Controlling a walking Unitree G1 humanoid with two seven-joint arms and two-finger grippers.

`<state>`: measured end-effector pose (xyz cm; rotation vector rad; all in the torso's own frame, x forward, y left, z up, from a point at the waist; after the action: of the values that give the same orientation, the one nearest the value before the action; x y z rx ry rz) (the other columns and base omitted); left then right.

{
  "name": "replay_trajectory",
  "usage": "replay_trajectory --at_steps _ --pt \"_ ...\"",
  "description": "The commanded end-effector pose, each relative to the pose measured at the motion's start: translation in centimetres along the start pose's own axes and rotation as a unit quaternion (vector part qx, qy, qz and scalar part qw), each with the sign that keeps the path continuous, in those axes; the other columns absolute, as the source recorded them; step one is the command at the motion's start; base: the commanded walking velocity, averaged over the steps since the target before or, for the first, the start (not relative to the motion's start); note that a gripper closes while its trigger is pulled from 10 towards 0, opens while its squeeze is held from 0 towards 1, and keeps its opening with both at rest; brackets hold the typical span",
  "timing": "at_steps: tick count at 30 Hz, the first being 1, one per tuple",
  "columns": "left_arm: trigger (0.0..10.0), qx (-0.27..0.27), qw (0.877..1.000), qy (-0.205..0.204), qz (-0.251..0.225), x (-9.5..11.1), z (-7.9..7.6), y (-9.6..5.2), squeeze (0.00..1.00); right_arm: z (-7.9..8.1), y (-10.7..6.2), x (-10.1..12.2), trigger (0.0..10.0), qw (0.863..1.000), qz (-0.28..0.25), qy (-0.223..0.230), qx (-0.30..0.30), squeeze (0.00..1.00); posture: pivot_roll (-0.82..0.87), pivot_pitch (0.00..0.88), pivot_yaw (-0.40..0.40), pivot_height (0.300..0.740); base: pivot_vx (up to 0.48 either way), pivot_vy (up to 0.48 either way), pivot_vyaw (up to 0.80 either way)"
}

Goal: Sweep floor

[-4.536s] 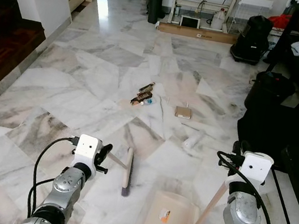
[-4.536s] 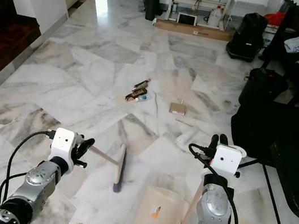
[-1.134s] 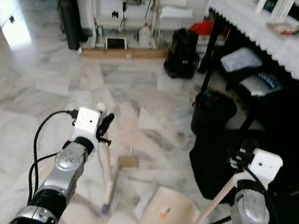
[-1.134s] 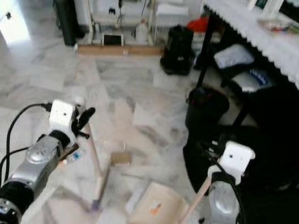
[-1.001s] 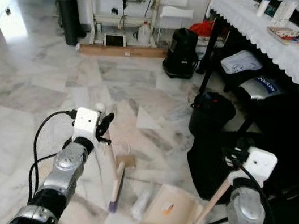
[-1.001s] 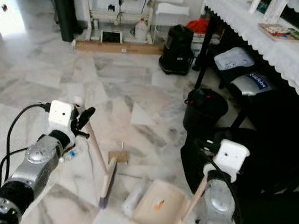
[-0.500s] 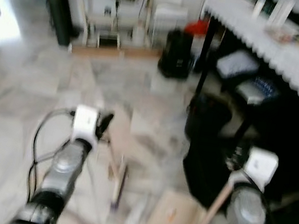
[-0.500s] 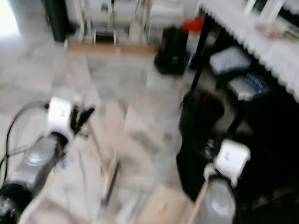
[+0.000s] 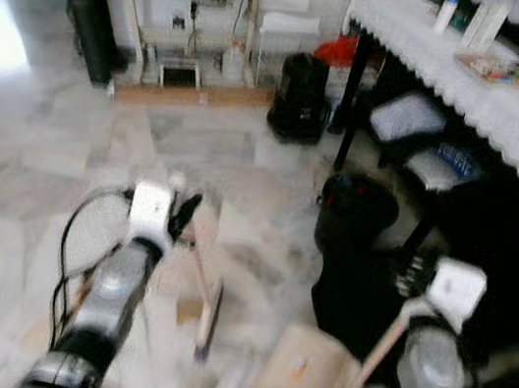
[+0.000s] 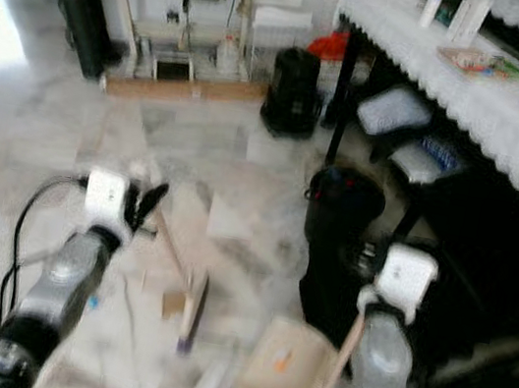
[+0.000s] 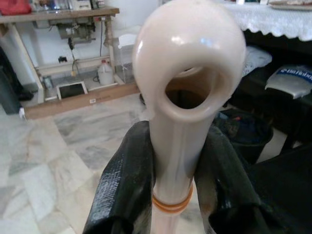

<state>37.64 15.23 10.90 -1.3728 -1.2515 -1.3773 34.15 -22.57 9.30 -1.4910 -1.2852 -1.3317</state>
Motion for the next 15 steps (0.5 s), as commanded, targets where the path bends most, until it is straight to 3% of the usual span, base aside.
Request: replay_trajectory --at_steps 1,15 --pt "10.0 -0.02 1.0 -0.008 -0.011 0.8 -0.9 0.4 0.0 -0.5 0.0 0.1 10.0 1.0 -0.004 -0.001 -0.006 0.0 -0.14 0.0 0.034 0.74 0.0 0.0 0.0" --pt "10.0 -0.054 0.998 -0.013 0.011 0.1 -1.6 0.1 0.0 -0.2 -1.2 -1.9 10.0 0.999 0.032 -0.004 0.007 0.0 -0.14 0.0 0.041 0.74 0.0 0.0 0.0"
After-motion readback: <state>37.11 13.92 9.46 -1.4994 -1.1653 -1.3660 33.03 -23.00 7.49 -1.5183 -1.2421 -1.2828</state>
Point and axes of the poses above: a point about 5 cm out from each wrist's last joint towards the gripper, its own y axis pointing out of the wrist towards the gripper, its own x axis along the axis of the wrist's last joint, z = x × y, the point moved 4 cm from there along y, pointing out of the wrist towards the gripper, and after that the axes turned 7 degrees about -y, right-handed, at the moved point
